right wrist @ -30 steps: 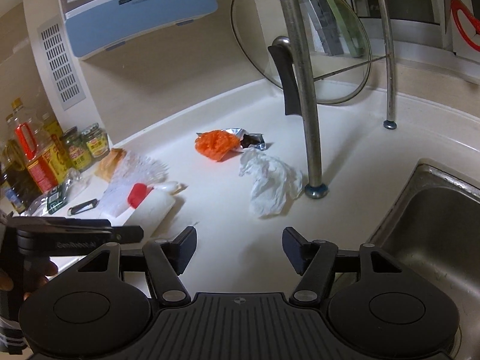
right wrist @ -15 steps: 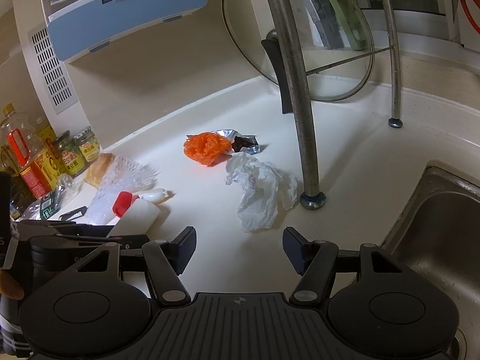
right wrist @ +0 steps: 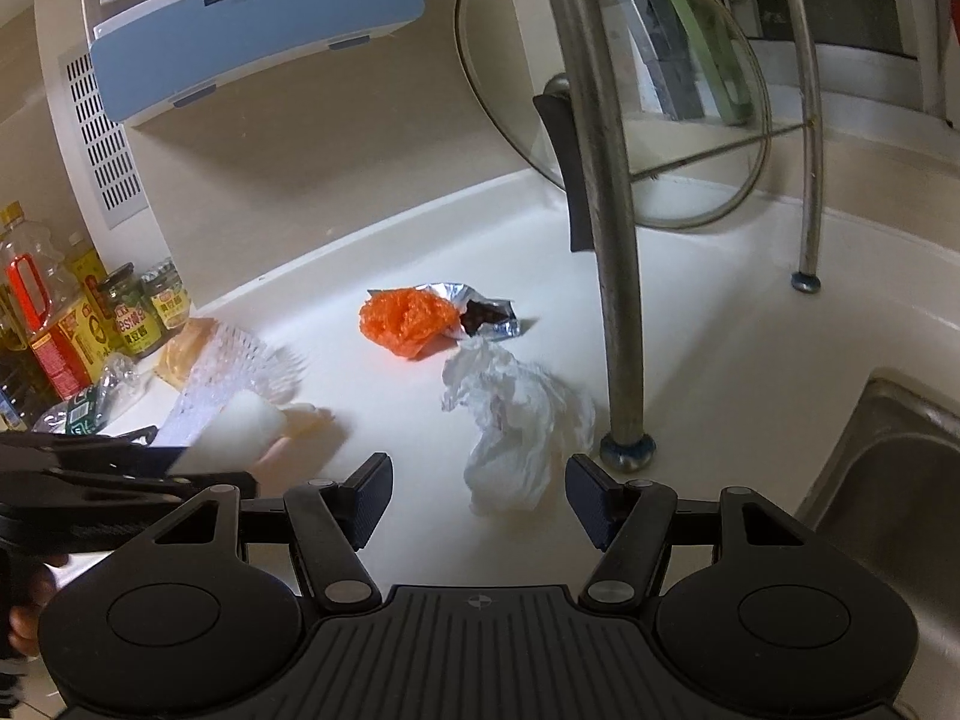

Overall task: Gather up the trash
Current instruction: 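Grasp the white paper cup with the left tool while the right tool grasps the white tissue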

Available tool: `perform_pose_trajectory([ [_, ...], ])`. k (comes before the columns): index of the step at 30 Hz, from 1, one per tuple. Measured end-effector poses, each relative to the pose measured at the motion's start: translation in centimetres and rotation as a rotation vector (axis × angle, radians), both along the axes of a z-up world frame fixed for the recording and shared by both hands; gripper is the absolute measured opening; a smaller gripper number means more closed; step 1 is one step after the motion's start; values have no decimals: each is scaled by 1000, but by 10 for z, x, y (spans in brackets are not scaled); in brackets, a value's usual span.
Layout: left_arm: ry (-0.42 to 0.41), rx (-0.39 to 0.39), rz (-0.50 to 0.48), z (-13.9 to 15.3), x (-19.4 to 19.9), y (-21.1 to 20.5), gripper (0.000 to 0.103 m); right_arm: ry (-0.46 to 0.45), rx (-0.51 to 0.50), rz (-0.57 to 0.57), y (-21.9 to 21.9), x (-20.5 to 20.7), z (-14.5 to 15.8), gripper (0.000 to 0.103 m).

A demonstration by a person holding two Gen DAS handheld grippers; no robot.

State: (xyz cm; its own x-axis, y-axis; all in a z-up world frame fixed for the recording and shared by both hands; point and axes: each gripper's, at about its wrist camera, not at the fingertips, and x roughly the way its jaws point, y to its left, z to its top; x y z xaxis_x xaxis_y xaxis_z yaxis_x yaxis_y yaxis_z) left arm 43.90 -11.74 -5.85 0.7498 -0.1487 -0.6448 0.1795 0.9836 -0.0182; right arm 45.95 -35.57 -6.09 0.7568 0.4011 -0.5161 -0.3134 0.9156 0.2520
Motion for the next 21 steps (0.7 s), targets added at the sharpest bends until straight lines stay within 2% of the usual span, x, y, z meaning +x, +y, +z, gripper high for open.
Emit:
perform_pose_trajectory([
  [6, -28, -7, 59, 12, -1, 17, 45, -34, -29, -53, 9, 17, -6, 64],
  [14, -40, -8, 122, 18, -7, 40, 45, -17, -47, -110, 14, 36, -21, 62],
  [15, -42, -8, 127, 19, -9, 43, 45, -21, -52, -106, 14, 36, -22, 57],
  [16, -43, -8, 132, 20, -11, 44, 45, -21, -57, -98, 14, 36, -22, 41],
  [17, -44, -8, 137, 20, -13, 46, 45, -14, -61, -91, 15, 37, -22, 30],
  [21, -49, -14, 152, 23, -20, 53, 45, -21, -53, -88, 16, 34, -21, 22],
])
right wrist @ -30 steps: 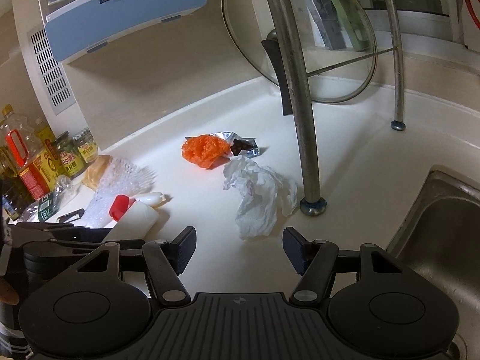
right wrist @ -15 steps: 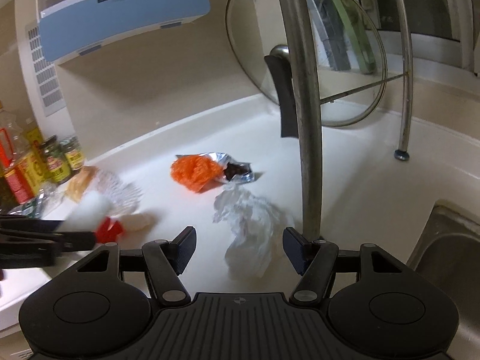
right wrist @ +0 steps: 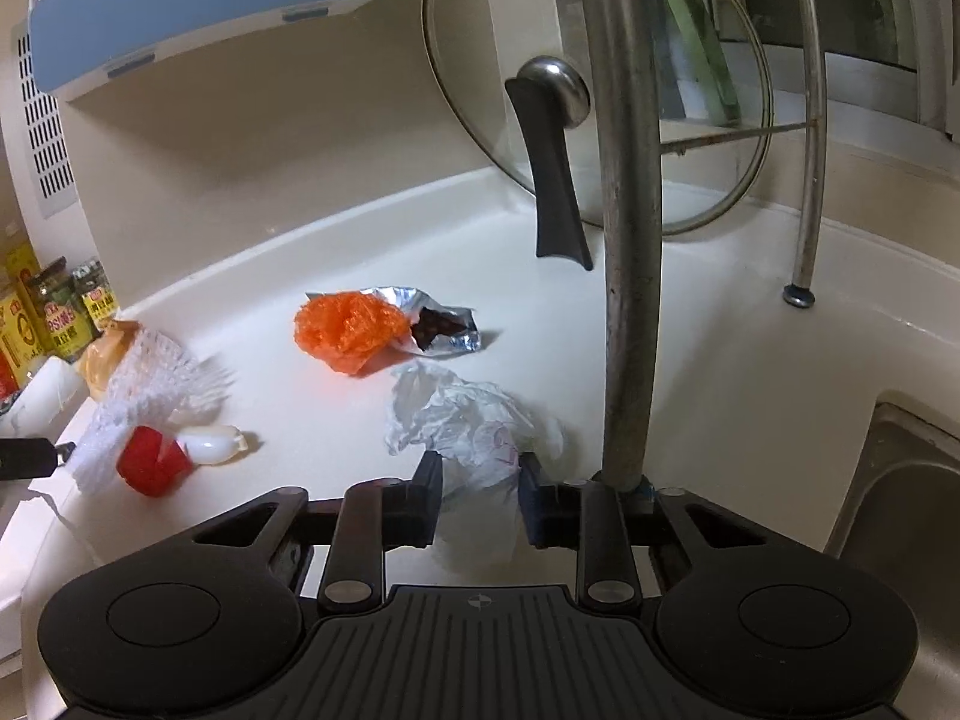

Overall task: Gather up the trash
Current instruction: 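Grasp the white paper cup with the left tool while the right tool grasps the white tissue, then lift the cup and tissue and carry both over the wastebasket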

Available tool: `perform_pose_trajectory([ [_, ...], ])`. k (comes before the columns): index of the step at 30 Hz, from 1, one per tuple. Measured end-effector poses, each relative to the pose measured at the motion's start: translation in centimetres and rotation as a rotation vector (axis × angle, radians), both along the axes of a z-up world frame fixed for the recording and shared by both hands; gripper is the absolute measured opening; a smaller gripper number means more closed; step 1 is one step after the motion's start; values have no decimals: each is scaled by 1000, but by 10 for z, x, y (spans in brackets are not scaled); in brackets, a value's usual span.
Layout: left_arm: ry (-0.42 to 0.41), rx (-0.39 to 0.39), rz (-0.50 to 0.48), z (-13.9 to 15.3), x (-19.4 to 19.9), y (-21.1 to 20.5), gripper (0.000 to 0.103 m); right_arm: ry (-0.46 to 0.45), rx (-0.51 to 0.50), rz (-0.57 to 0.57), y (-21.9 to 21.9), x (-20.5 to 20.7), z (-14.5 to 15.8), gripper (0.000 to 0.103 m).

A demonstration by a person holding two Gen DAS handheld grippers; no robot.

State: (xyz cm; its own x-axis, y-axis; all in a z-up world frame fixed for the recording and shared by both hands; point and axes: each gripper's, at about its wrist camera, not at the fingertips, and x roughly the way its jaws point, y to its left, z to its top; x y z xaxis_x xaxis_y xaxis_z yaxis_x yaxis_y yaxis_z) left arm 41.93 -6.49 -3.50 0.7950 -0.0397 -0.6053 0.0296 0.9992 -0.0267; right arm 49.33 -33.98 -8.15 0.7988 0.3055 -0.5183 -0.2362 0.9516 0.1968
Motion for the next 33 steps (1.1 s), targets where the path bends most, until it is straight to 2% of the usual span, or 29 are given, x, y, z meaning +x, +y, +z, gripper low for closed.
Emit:
perform_pose_trajectory([
  [19, -46, -30, 24, 18, -53, 32, 45, -80, 85, 67, 14, -61, 46, 18],
  [33, -82, -53, 40, 35, -121, 69, 45, -90, 180, 128, 39, -143, 76, 18],
])
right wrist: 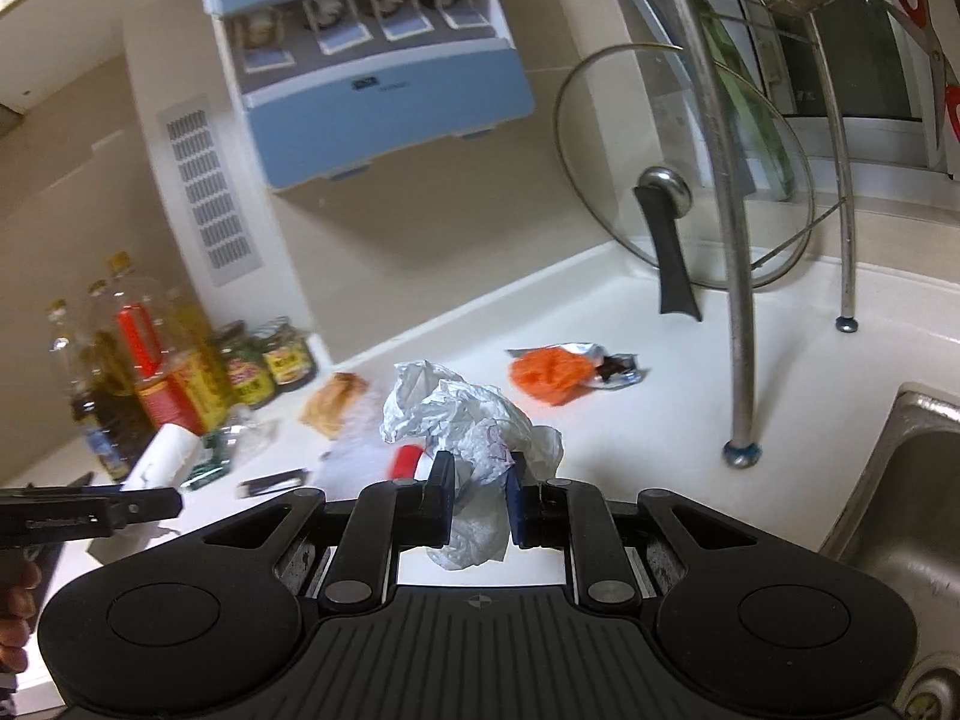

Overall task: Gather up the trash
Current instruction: 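Lift the cup and tissue and carry both over the wastebasket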

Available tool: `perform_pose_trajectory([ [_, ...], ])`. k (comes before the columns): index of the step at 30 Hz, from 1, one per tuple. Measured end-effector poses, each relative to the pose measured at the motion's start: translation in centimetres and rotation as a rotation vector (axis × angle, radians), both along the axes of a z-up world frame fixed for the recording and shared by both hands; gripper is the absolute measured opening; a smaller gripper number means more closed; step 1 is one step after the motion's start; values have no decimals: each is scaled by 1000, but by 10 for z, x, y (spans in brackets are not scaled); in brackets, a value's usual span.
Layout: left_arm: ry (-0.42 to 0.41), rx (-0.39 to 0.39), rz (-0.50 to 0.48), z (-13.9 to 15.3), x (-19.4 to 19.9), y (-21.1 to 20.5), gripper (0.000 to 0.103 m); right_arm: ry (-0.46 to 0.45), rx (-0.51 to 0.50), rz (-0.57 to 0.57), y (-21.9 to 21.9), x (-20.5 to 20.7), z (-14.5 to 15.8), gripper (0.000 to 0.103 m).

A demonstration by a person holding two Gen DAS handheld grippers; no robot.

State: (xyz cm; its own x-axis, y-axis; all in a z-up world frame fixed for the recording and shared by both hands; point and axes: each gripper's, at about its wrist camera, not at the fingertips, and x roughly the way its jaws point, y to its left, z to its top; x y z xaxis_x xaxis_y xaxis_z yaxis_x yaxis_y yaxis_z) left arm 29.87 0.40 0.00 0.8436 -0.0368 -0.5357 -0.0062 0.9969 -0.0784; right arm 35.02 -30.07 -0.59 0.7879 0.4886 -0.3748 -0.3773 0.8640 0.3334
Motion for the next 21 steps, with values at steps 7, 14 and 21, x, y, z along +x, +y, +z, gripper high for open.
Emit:
perform_pose_trajectory([
  [7, -6, -28, -3, 3, -43, 15, 45, 23, 48, 53, 20, -46, 8, 18],
  [14, 3, -48, -24, 0, -86, 25, 45, 60, 56, 108, 43, -91, 6, 18],
  [21, 42, -67, -47, -15, -112, 32, 45, 137, 36, 144, 65, -125, -12, 18],
])
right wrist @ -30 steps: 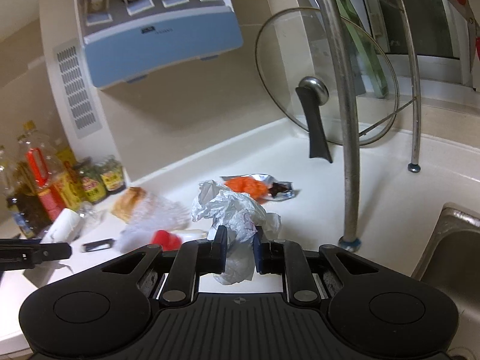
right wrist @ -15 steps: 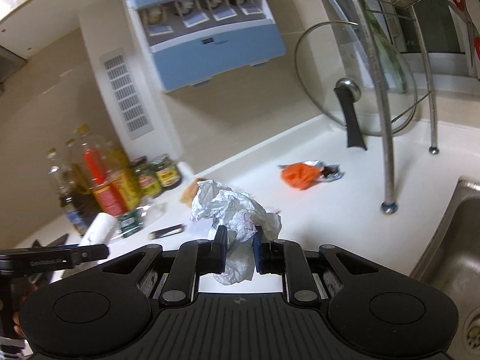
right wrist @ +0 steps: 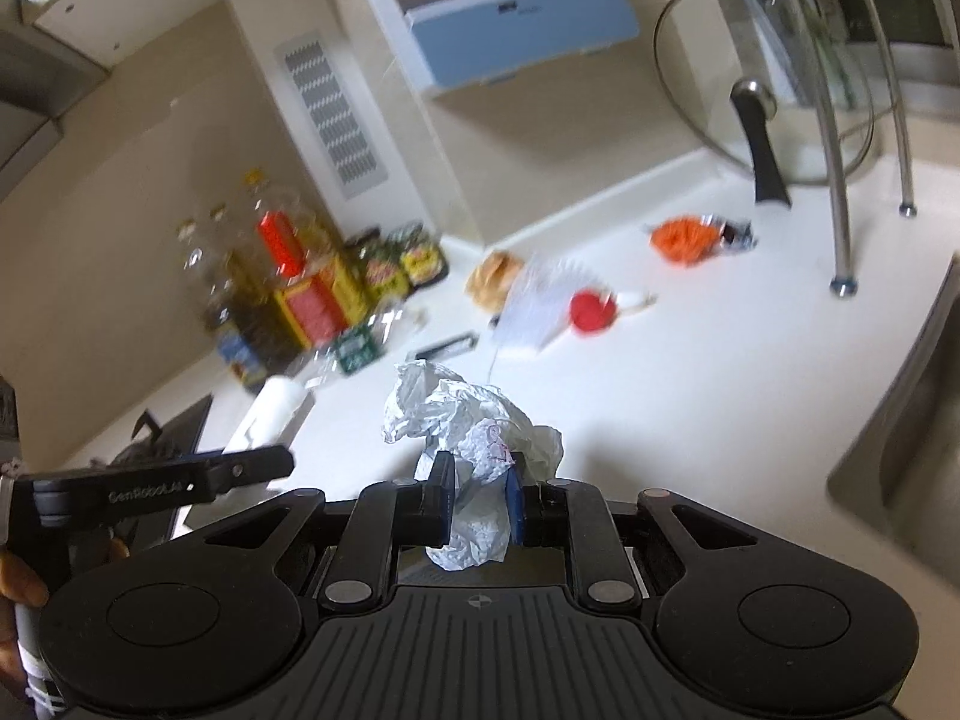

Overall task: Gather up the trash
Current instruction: 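Lift the cup and tissue and carry both over the wastebasket, then open both tools to drop the cup and tissue into the wastebasket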

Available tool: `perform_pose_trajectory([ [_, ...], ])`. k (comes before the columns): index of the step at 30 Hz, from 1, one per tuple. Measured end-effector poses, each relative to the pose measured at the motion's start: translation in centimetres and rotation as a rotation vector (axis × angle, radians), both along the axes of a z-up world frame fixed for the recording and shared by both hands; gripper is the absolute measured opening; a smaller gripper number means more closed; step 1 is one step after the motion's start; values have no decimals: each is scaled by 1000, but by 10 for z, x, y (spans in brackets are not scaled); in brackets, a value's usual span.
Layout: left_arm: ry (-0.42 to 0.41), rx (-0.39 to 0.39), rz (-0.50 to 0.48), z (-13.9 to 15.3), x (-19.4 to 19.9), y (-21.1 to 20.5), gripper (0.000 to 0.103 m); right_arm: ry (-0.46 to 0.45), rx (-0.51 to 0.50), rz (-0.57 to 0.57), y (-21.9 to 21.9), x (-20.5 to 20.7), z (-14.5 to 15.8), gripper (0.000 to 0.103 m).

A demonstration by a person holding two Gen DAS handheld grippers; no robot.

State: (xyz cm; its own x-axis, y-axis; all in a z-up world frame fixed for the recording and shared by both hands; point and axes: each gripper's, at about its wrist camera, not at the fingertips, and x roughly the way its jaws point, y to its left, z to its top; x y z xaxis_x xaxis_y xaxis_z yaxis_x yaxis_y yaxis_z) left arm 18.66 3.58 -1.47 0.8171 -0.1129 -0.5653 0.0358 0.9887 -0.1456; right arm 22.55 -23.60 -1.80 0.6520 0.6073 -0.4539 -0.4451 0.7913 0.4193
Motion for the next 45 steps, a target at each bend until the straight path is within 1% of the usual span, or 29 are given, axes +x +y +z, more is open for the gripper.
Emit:
perform_pose_trajectory([
  [7, 66, -28, -27, -29, -21, 2, 45, 85, -51, 15, 18, -24, -30, 18],
  [9, 92, -40, -34, -41, -26, 2, 45, 129, -61, 15, 22, -28, -41, 18],
  [15, 177, -53, -35, -80, -36, 3, 45, 206, -106, 12, 31, -39, -78, 18],
  [24, 286, -62, 5, -144, -36, 10, 45, 281, -151, 18, 42, -39, -138, 18],
  [28, 319, -65, 29, -172, -32, 13, 45, 311, -162, 19, 45, -36, -166, 18],
  [32, 347, -73, 27, -195, -26, 11, 45, 347, -173, 10, 47, -34, -188, 18],
  [39, 369, -69, 4, -219, -10, 0, 45, 370, -184, -26, 48, -25, -207, 18],
  [42, 373, -62, -5, -226, -4, -4, 45, 374, -183, -42, 45, -23, -210, 18],
  [45, 378, -70, -14, -233, 1, -6, 45, 378, -184, -54, 45, -20, -212, 18],
])
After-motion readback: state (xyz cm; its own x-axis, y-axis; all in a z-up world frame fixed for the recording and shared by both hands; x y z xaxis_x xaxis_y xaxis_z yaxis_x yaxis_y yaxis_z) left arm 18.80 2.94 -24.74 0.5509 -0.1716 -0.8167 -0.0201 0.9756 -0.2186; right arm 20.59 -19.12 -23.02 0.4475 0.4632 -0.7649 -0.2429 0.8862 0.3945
